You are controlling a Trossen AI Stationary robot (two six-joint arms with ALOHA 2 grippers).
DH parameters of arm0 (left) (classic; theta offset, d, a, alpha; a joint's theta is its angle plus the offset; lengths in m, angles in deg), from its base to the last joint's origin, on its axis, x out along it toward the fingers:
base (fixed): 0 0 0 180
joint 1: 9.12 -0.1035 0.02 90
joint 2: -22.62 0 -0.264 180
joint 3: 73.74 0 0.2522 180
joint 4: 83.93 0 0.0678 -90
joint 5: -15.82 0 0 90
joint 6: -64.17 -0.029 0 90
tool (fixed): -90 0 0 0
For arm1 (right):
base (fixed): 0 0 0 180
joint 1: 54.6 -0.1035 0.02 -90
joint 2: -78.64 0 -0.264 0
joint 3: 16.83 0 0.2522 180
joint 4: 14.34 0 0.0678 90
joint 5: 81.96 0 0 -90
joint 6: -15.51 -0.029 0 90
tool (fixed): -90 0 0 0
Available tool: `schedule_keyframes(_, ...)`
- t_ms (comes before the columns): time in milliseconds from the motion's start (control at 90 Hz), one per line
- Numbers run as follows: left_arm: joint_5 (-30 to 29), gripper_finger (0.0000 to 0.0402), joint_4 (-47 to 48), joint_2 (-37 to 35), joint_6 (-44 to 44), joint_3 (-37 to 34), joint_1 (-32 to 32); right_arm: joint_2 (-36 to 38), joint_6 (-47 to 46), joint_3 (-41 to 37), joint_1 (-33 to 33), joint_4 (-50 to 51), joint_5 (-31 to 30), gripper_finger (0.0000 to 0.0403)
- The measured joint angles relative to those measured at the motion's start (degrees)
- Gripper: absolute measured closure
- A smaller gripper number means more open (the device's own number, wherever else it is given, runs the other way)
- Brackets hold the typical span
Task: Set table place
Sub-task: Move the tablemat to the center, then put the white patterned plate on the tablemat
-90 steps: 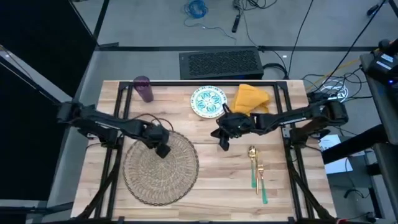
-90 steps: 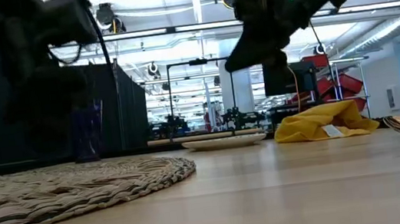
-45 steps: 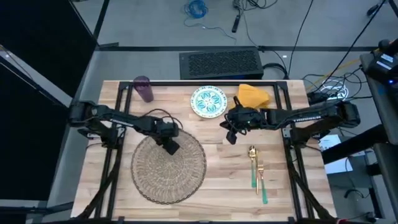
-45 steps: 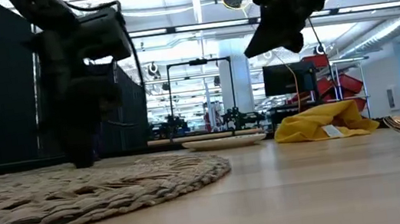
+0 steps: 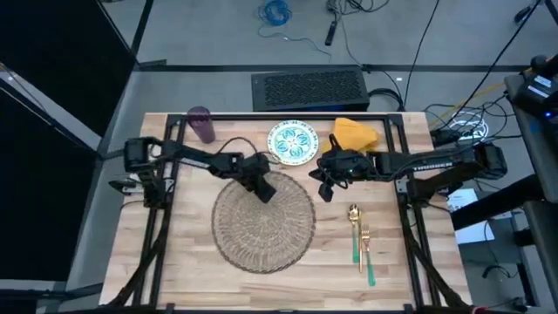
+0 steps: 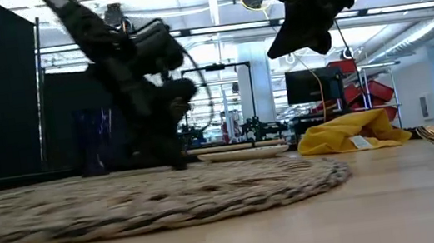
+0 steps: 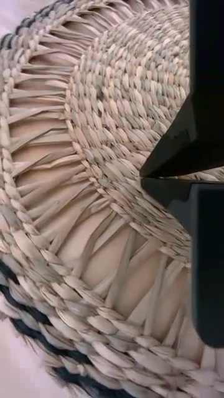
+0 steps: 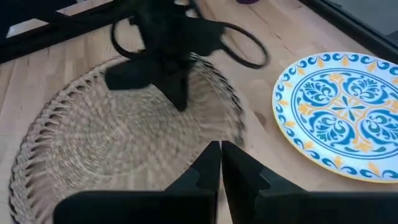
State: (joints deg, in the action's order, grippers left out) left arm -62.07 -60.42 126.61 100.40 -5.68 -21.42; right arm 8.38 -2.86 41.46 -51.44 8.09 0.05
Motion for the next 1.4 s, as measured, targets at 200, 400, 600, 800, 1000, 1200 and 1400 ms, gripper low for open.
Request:
schedule_keyframes(200,-0.6,0.0401,1.4,8.3,-4.9,12.3,-1.0,0.0,-0.4,0.0,0.0,2.1,0.0,0.0403)
schedule_keyframes(400,-1.6,0.0401,9.0,8.9,-10.0,18.2,0.5,0.0,-0.9,0.0,-0.2,6.4,-1.7,0.0403)
schedule_keyframes(600,-3.3,0.0401,12.8,2.3,-18.4,18.3,2.7,0.0,-0.5,0.0,-0.2,6.6,-2.6,0.0402)
schedule_keyframes(800,-6.7,0.0368,11.5,-4.7,-26.3,16.4,1.5,-0.1,3.1,0.0,3.9,7.6,-2.4,0.0344)
schedule_keyframes(1000,-5.3,0.0252,11.5,-4.6,-20.2,16.2,-7.5,-2.2,4.1,0.0,14.6,4.4,-2.3,0.0229)
schedule_keyframes(1200,3.5,0.0157,9.8,-1.4,-15.4,16.2,-15.8,-8.4,3.4,0.0,26.5,-2.3,6.1,0.0155)
schedule_keyframes(1400,13.9,0.0134,3.2,1.3,-12.5,16.2,-22.0,-16.3,0.0,0.0,35.5,-11.7,21.5,0.0161)
